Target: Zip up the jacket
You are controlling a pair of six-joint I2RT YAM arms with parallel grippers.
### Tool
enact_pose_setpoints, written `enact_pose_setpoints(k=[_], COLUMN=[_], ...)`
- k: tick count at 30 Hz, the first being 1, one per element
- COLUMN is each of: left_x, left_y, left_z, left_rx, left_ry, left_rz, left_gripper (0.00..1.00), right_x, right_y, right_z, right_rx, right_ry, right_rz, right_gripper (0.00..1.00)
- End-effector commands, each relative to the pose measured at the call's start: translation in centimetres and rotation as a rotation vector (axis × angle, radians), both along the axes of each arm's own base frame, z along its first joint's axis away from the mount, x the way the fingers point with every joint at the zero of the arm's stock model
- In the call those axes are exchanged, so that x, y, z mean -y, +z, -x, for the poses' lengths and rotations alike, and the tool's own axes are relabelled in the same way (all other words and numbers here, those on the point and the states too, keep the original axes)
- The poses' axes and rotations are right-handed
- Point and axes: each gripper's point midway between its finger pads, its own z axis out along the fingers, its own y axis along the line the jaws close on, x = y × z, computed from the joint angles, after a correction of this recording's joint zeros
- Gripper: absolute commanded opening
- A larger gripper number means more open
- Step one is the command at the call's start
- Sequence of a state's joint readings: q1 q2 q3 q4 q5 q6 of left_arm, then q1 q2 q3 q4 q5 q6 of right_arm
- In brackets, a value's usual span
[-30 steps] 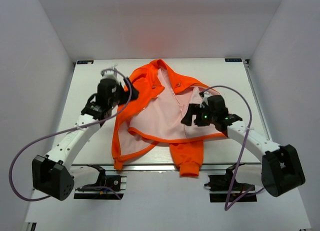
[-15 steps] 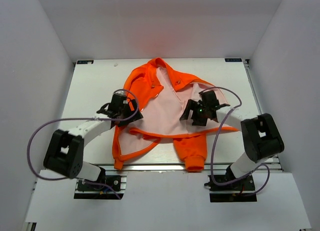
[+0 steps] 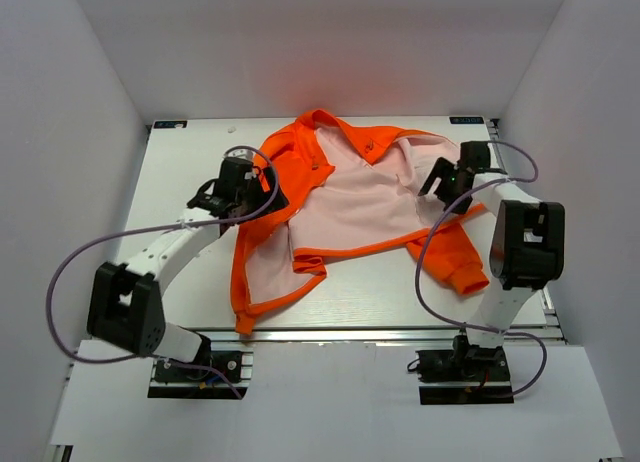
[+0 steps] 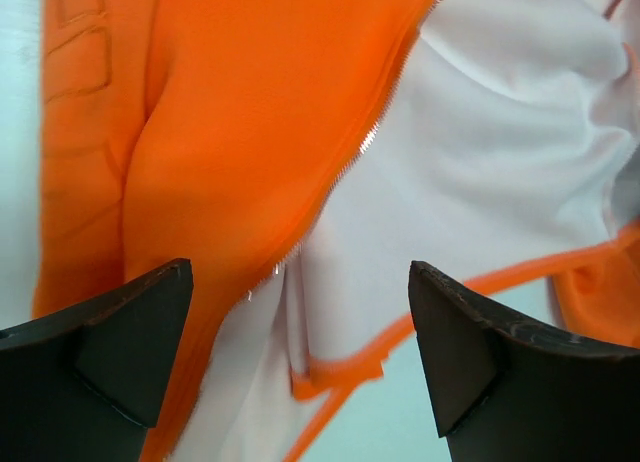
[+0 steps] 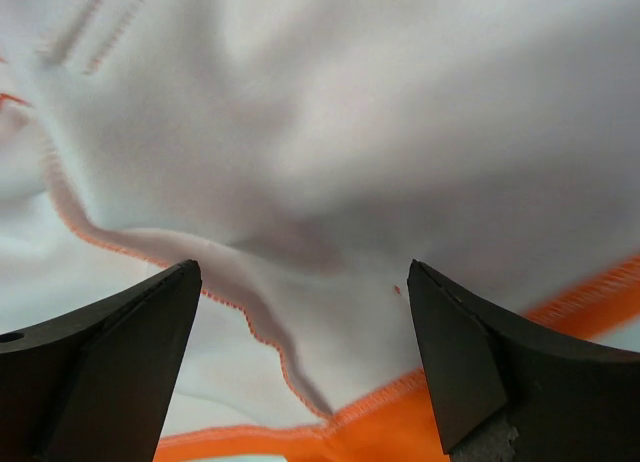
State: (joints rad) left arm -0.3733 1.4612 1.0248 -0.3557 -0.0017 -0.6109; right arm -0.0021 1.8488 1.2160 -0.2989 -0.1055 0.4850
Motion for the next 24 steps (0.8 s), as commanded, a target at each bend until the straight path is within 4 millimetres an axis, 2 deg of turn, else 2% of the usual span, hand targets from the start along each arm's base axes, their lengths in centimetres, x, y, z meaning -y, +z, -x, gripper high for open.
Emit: enact_pose_setpoints(k=[1, 2, 3, 4, 5, 6, 8, 9, 11, 12, 13, 14, 15, 16, 17, 19, 20, 23, 24], left_x=[-1.8, -2.5, -4.5, -5.7, -7.0, -9.6, -11.6, -13.2, -14.2, -14.4, -15.0, -15.4, -15.6, -15.8, -16.6, -18.0, -18.9, -19.2, -19.2], left_y=[4.6, 4.8, 3.5, 4.3, 3.9, 2.8, 2.5, 2.2, 2.0, 2.3, 2.3, 2.0, 1.9, 1.7, 1.5, 1.2, 1.1, 0.6, 0.2], left_z=[2.9, 3.8, 5.7, 6.9, 8.1, 10.2, 12.4, 13.9, 14.6, 14.7, 14.6, 14.6, 14.2, 14.1, 14.0, 13.8, 13.6, 13.5, 13.8], left_rx=[0.039, 0.025, -0.035, -0.034, -0.064, -0.122, -0.152, -0.176, -0.170, -0.151, -0.141, -0.143, -0.143, -0.155, -0.172, -0.197, -0.191, -0.210, -0.223], left_ry=[0.051, 0.085, 0.154, 0.242, 0.313, 0.408, 0.567, 0.629, 0.692, 0.702, 0.723, 0.737, 0.749, 0.762, 0.802, 0.845, 0.858, 0.844, 0.843], left_rz=[0.010, 0.007, -0.054, -0.030, -0.052, -0.140, -0.135, -0.189, -0.189, -0.185, -0.201, -0.207, -0.207, -0.209, -0.202, -0.197, -0.198, -0.167, -0.168], left_gripper=[0.98, 0.98, 0.98, 0.98, 0.98, 0.98, 0.98, 0.98, 0.98, 0.98, 0.98, 0.98, 0.98, 0.98, 0.98, 0.98, 0.98, 0.98, 0.98], right_x=[0.2, -1.3, -4.4, -5.6, -7.5, -11.9, -16.4, -20.8, -25.0, -29.0, -31.3, -34.9, -36.5, -38.6, -40.3, -42.2, -43.8, -45.9, -46.4], right_y=[7.5, 9.1, 11.8, 12.8, 13.6, 14.7, 14.8, 15.0, 15.0, 14.2, 15.3, 14.1, 13.8, 15.3, 13.0, 12.2, 11.1, 9.0, 8.9], right_z=[-1.4, -1.2, 0.0, 0.7, 1.8, 4.3, 7.8, 11.1, 14.2, 17.6, 18.6, 21.3, 22.3, 22.4, 23.8, 24.1, 24.8, 26.0, 26.1], right_rx=[0.193, 0.241, 0.309, 0.329, 0.341, 0.369, 0.368, 0.380, 0.370, 0.352, 0.376, 0.364, 0.363, 0.392, 0.348, 0.353, 0.340, 0.319, 0.324], right_ry=[0.140, 0.196, 0.302, 0.328, 0.376, 0.474, 0.585, 0.691, 0.724, 0.817, 0.823, 0.897, 0.916, 0.900, 0.926, 0.918, 0.914, 0.923, 0.922], right_rz=[0.132, 0.149, 0.178, 0.217, 0.229, 0.215, 0.168, 0.131, 0.069, 0.046, 0.021, 0.017, 0.018, -0.007, 0.029, 0.047, 0.054, 0.058, 0.050], right_gripper=[0.89, 0.89, 0.89, 0.89, 0.89, 0.89, 0.89, 0.89, 0.89, 0.89, 0.89, 0.89, 0.89, 0.89, 0.89, 0.89, 0.89, 0.89, 0.89])
